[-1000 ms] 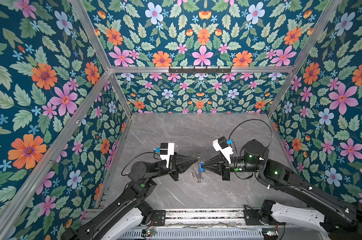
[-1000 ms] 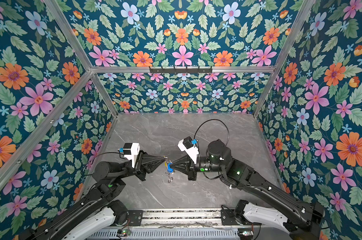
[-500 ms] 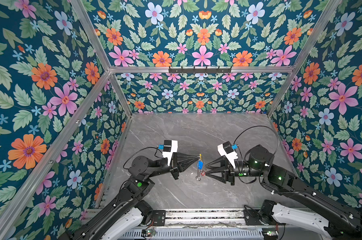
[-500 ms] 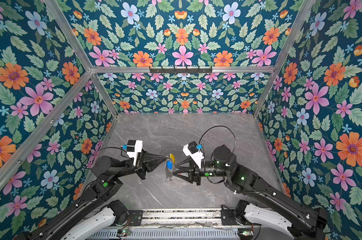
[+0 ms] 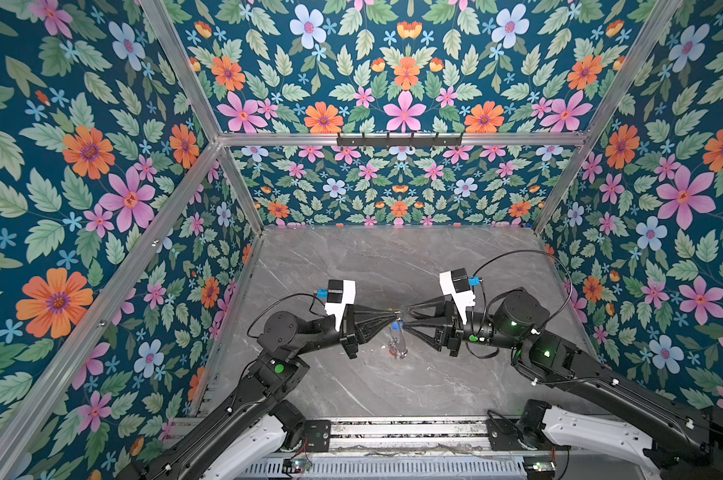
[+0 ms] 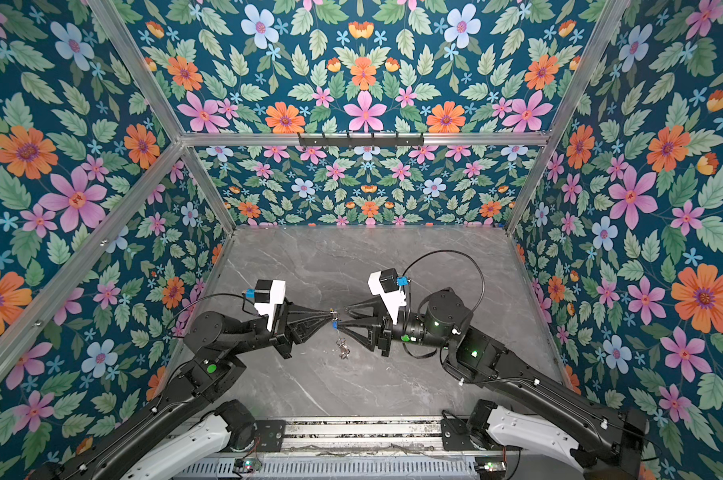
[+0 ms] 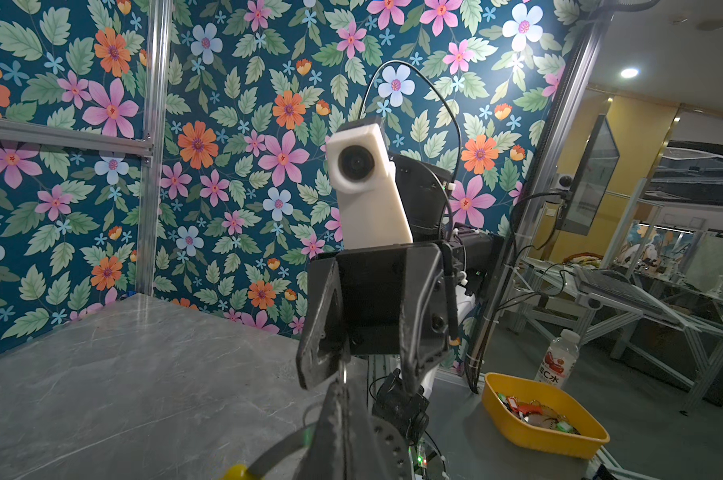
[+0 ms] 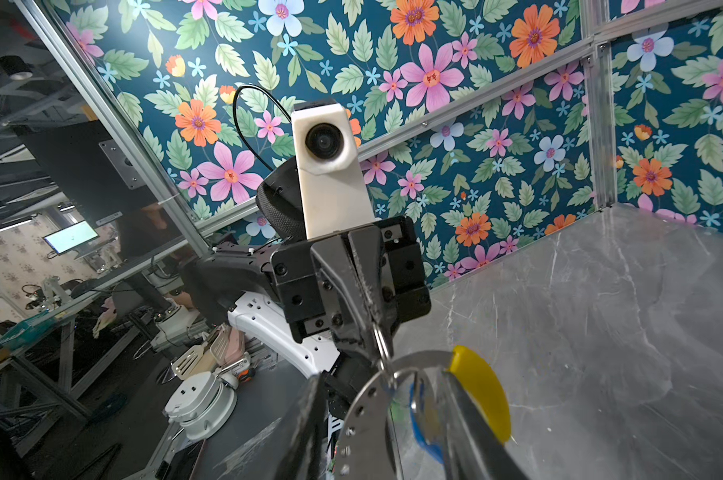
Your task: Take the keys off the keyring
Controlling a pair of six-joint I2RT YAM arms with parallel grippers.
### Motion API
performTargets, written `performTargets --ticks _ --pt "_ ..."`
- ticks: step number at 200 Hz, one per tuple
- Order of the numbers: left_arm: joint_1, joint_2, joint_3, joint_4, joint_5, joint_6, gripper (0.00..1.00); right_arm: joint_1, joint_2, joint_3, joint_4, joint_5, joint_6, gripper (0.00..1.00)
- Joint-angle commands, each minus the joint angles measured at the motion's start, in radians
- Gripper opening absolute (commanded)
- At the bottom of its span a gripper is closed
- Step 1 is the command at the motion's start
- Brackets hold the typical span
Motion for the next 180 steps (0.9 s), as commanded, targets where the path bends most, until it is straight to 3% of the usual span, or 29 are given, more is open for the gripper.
performTargets --ticks 1,76,104,137,180 --pt "0.001 -0.005 0.000 0.030 -0.006 -0.006 0.00 0.002 0.008 0.003 0.085 -0.004 0.020 0.43" --pt "0.001 -0.011 -0.002 0.028 -0.006 -0.004 0.00 0.001 0.031 0.015 0.068 -0.031 0.026 0.23" --pt "0.001 -0.011 -0.005 0.028 -0.014 -0.002 0.00 0.001 0.034 0.015 0.064 -0.043 0.028 0.21" --pt "0.002 -0.008 -0.005 0.030 -0.015 -0.002 0.00 0.002 0.034 0.010 0.065 -0.047 0.028 0.13" --pt "0.002 -0.009 -0.005 0.030 -0.018 -0.004 0.00 0.001 0.040 0.009 0.063 -0.053 0.031 0.11"
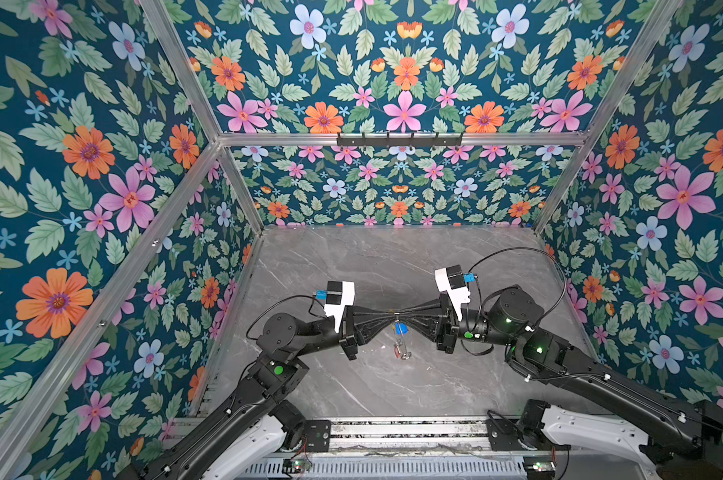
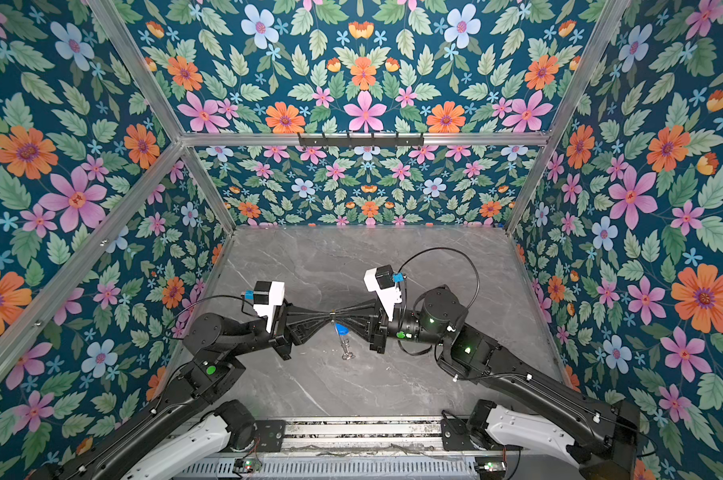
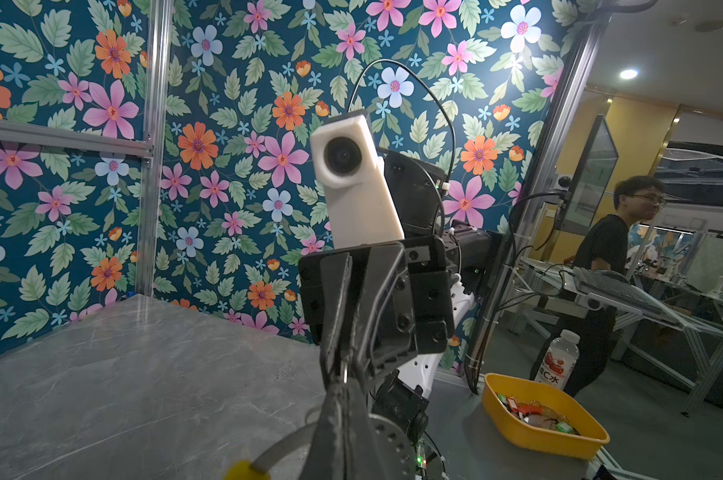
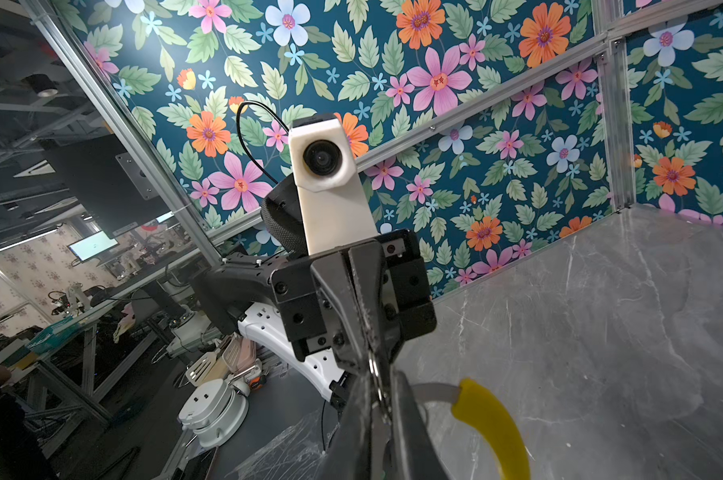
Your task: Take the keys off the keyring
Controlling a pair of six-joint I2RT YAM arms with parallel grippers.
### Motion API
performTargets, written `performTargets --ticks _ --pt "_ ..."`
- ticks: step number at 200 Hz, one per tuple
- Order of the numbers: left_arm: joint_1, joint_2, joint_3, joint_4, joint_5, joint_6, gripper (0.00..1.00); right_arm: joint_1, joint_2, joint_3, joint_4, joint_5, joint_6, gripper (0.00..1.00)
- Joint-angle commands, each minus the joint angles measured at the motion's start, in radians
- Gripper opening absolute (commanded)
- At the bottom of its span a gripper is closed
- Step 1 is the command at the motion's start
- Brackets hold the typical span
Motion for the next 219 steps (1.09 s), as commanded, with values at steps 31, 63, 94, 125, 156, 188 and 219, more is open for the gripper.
performTargets --ticks 31,63,94,125,156,188,219 --pt "0.002 0.001 0.000 0.029 -0.011 -0.005 0.00 0.002 0.008 0.002 0.025 -0.032 0.011 0.05" --pt "0.000 -0.001 -0.003 0.032 -0.012 -0.009 0.00 0.002 0.004 -0.002 0.018 -0.030 0.011 0.00" --pt "0.003 -0.010 0.002 0.009 -0.018 -0.014 0.00 0.001 -0.011 0.001 -0.015 -0.026 0.001 0.00" --pt "0.003 -0.040 0.036 -0.105 -0.018 0.013 0.17 0.001 -0.038 0.023 -0.147 -0.011 -0.031 0.00" --pt "0.001 -0.018 0.125 -0.303 0.022 0.065 0.28 -0.036 -0.049 0.057 -0.281 -0.077 -0.064 0.00" --pt "0.001 0.042 0.239 -0.517 0.097 0.133 0.31 -0.102 -0.041 0.095 -0.383 -0.190 -0.092 0.00" --pt "0.002 0.095 0.311 -0.643 0.161 0.185 0.33 -0.117 -0.011 0.159 -0.500 -0.251 -0.157 0.00"
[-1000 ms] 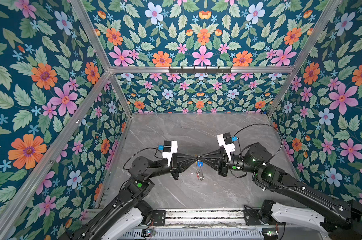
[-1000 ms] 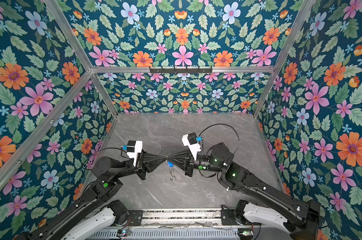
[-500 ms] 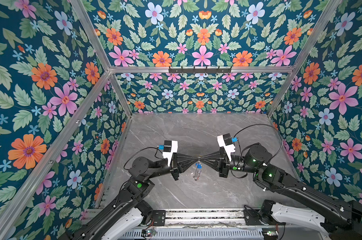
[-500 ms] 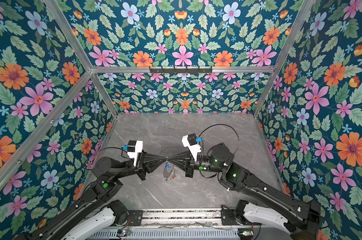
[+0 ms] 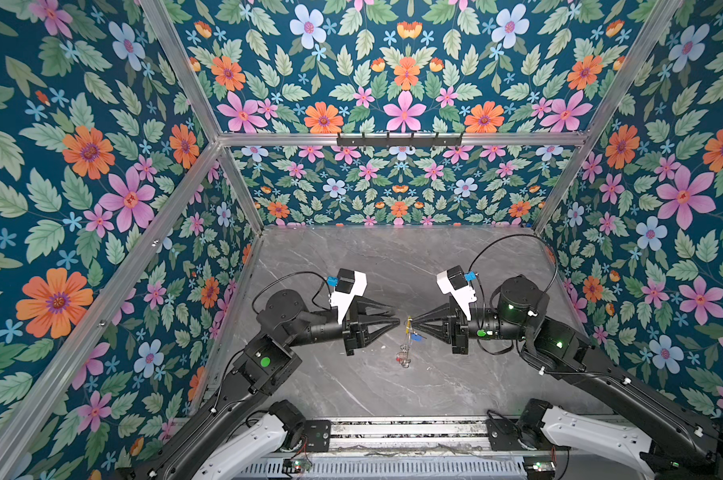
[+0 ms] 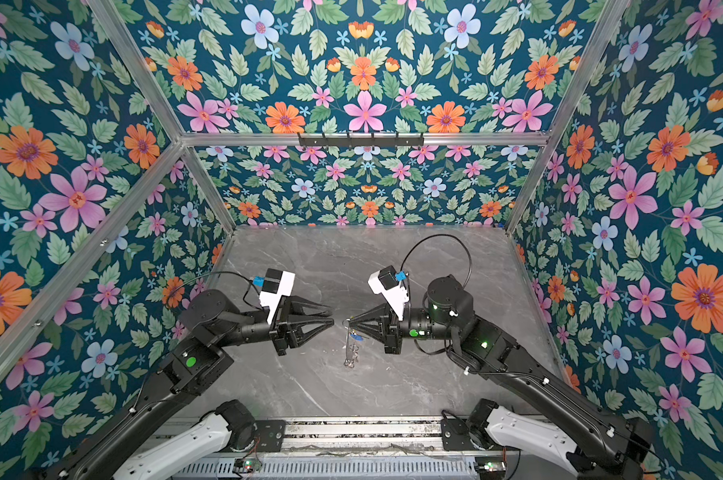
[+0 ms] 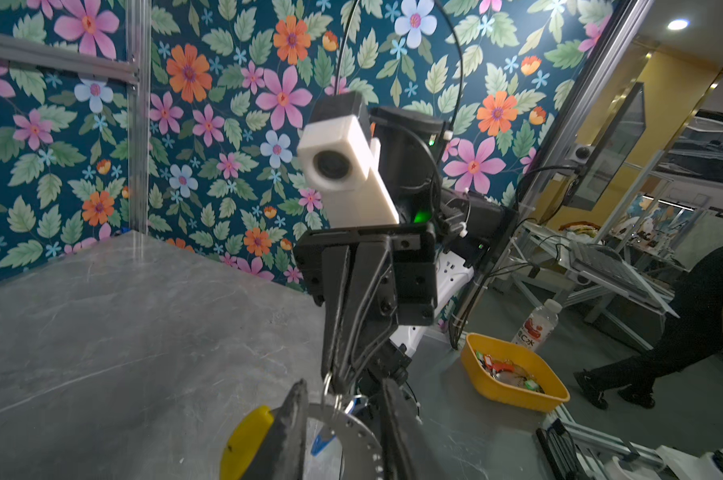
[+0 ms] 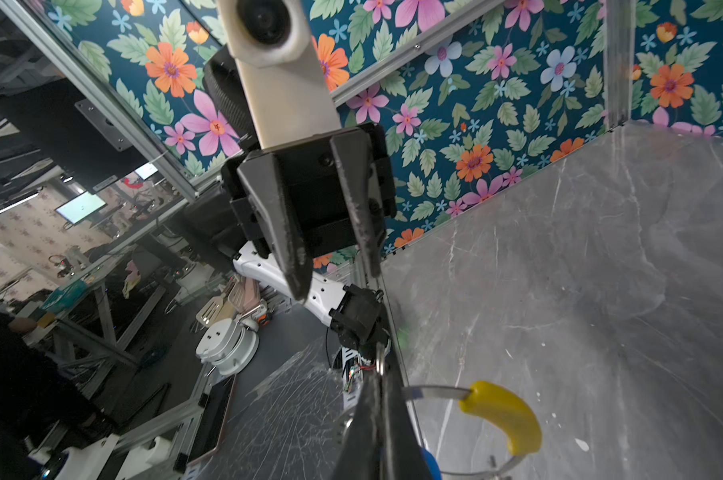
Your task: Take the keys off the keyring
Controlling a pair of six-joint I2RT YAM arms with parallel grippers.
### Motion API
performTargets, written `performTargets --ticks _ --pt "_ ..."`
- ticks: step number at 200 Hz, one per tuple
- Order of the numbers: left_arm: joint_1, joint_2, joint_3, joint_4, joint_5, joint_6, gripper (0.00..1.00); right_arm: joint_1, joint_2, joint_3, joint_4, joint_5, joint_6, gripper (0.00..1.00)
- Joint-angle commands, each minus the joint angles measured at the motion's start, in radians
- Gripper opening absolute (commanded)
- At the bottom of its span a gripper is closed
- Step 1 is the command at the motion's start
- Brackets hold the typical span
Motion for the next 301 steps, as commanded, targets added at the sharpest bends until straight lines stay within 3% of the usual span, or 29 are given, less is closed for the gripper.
performTargets --ticks 1,89,164,239,269,301 --pt "0.002 0.030 0.044 -0.148 0.083 0.071 0.33 -0.010 0.017 0.041 -0.099 -0.084 -0.066 0.00" --pt "0.001 0.128 0.107 -0.217 0.205 0.097 0.28 -0.015 0.075 0.134 -0.202 -0.119 -0.127 0.00" --pt "0.001 0.155 0.119 -0.220 0.248 0.093 0.20 -0.015 0.094 0.148 -0.209 -0.054 -0.137 0.00" --pt "0.001 0.150 0.102 -0.190 0.208 0.107 0.00 -0.015 0.107 0.157 -0.187 -0.047 -0.121 0.00" --pt "0.001 0.110 0.058 -0.101 0.125 0.086 0.00 -0.013 0.103 0.155 -0.162 -0.020 -0.105 0.00" --pt "0.001 0.083 0.038 -0.068 0.039 0.079 0.00 -0.013 0.044 0.105 -0.088 0.055 -0.103 0.33"
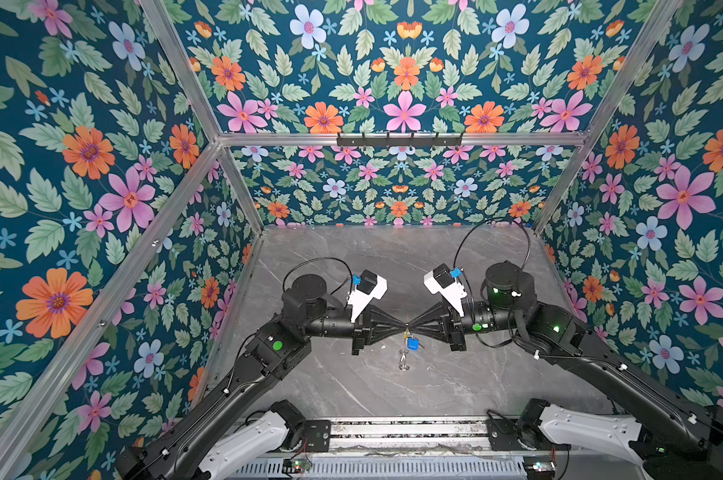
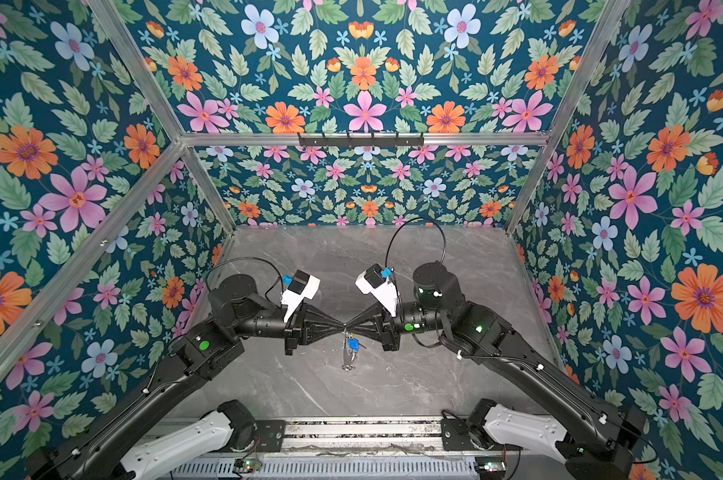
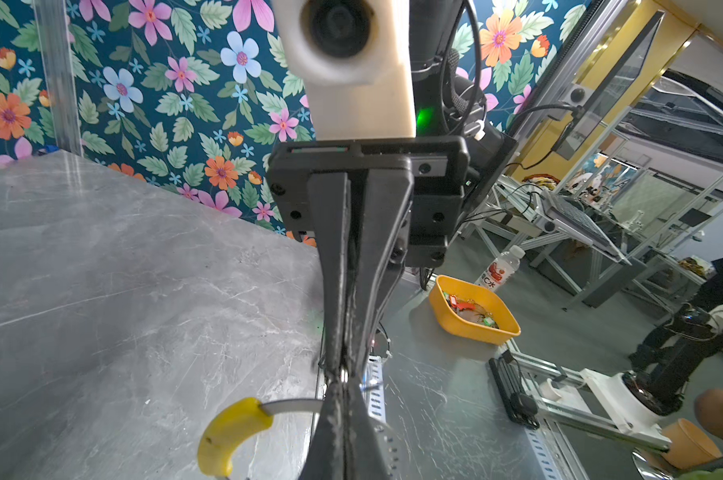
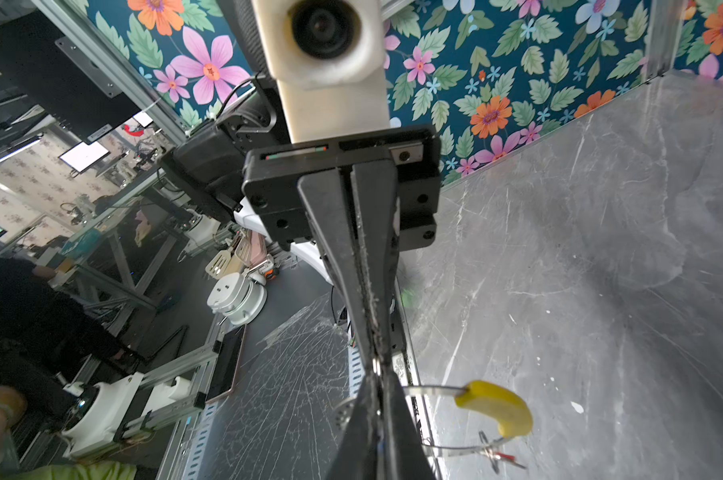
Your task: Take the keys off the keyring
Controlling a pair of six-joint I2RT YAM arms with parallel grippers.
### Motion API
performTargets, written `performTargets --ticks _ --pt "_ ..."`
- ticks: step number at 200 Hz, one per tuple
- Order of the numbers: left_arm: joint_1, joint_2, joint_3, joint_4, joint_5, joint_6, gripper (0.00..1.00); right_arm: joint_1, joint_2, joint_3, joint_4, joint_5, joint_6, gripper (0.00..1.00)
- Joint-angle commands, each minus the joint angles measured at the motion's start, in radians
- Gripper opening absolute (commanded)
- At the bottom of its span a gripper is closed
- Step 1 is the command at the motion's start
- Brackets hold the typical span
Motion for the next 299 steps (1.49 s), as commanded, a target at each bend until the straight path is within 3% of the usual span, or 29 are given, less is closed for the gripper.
performTargets --ticks 1,36,134,183,268,299 --pt "0.001 -0.013 -0.006 0.072 -0.076 -0.006 0.00 0.000 -0.043 -0.033 0.105 0.075 0.011 0.34" --pt "0.001 -0.044 -0.053 0.159 -0.111 -0.040 0.00 0.000 -0.132 -0.167 0.275 0.094 0.044 0.51" --pt "0.001 -0.063 -0.089 0.264 -0.110 -0.095 0.00 0.005 -0.082 -0.247 0.365 0.007 0.079 0.55" --pt "0.001 -0.072 -0.104 0.291 -0.122 -0.105 0.00 0.006 -0.068 -0.249 0.381 -0.031 0.089 0.41" --pt "0.001 -0.085 -0.125 0.319 -0.173 -0.113 0.00 0.013 -0.057 -0.236 0.376 -0.049 0.091 0.00" --pt "0.001 -0.102 -0.174 0.420 -0.205 -0.153 0.00 0.035 -0.038 -0.216 0.347 -0.035 0.064 0.00"
